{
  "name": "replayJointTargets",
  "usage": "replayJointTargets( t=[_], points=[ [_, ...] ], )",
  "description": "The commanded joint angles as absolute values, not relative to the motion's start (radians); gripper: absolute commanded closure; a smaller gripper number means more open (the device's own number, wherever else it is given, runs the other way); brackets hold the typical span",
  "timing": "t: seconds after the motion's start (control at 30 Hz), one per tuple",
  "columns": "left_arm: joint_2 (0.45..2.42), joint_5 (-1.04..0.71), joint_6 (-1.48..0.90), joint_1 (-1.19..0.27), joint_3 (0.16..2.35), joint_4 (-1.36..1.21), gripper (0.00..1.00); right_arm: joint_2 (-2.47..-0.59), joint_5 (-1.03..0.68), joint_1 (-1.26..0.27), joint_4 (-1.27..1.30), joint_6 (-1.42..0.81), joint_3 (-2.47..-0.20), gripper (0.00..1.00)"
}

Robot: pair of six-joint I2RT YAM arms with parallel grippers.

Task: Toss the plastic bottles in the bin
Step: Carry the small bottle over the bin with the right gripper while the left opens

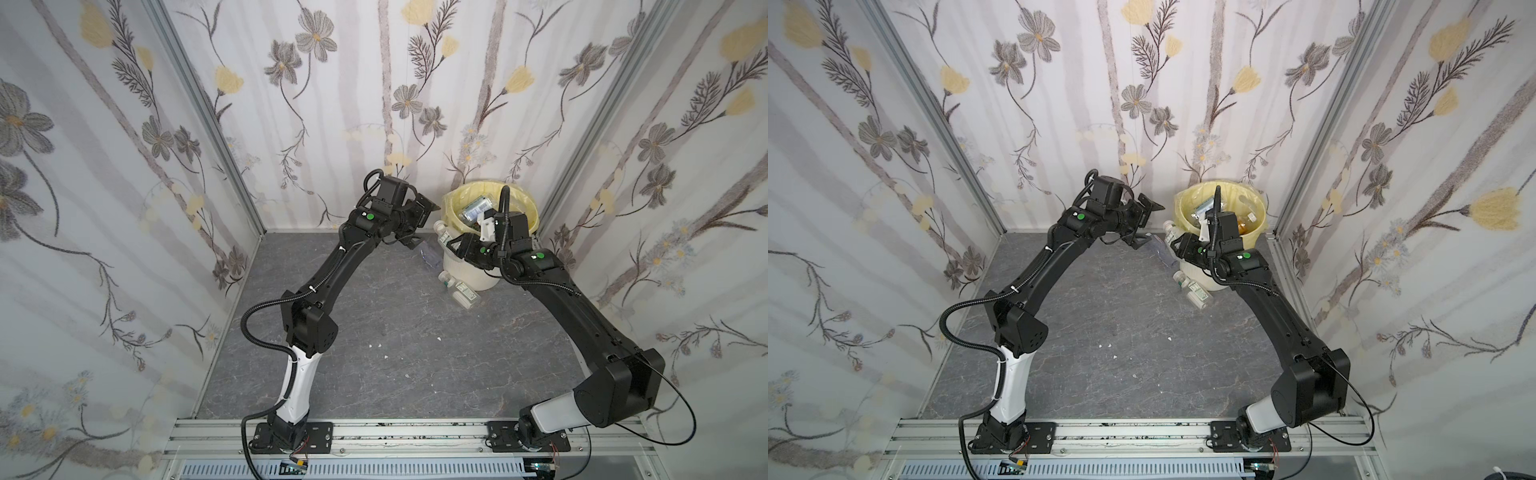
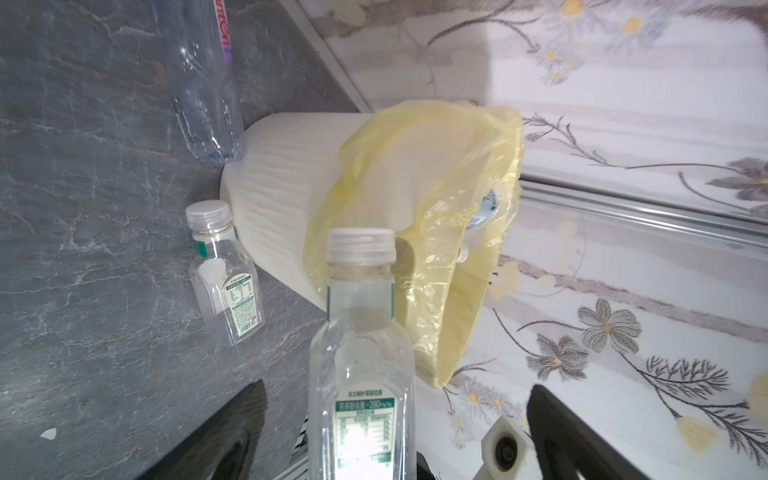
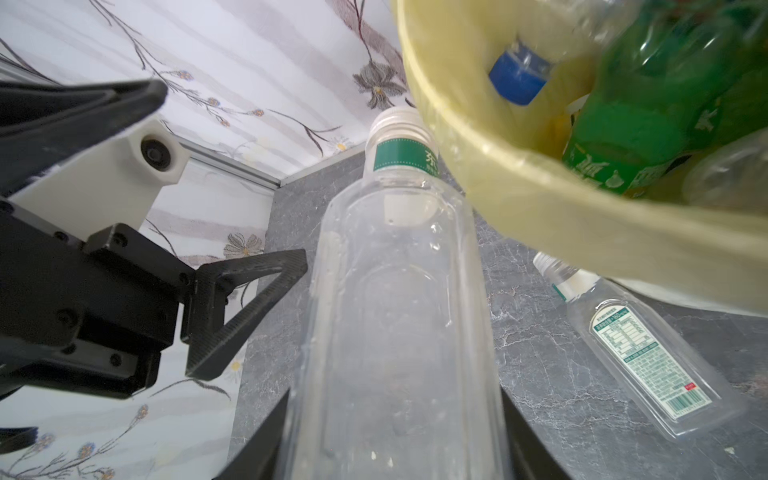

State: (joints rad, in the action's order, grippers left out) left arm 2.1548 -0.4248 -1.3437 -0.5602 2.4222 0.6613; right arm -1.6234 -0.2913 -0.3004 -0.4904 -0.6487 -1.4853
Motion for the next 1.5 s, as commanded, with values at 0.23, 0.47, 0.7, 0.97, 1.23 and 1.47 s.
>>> replayJointTargets(
  t=[0.23, 0.47, 0.7, 0.97, 1.23, 1.47],
  points=[
    [2.168, -0.405, -1.14, -0.54, 2.623, 0.623, 0.0, -1.629, -0.245, -0.145, -0.673, -0.57, -1.874, 0.56],
    [2.189, -0.422, -1.064, -0.546, 2.677, 0.61, 0.0, -1.715, -0.153, -0.036, -0.769, -0.551, -2.184, 0.56],
    [2.195, -0.445, -1.057, -0.537, 2.676, 0.603, 0.0, -1.705, -0.077, 0.067, -0.739, -0.558, -2.321, 0.56],
    [2.197, -0.469, -1.058, -0.514, 2.662, 0.602, 0.0, -1.754, -0.069, 0.106, -0.761, -0.599, -2.317, 0.56],
    [2.16, -0.468, -1.056, -0.494, 2.588, 0.602, 0.0, -1.996, -0.049, 0.032, -0.933, -0.692, -2.257, 0.31],
    [2.168, -0.471, -1.067, -0.491, 2.57, 0.602, 0.0, -1.912, -0.054, 0.003, -0.837, -0.668, -2.188, 0.0]
  ],
)
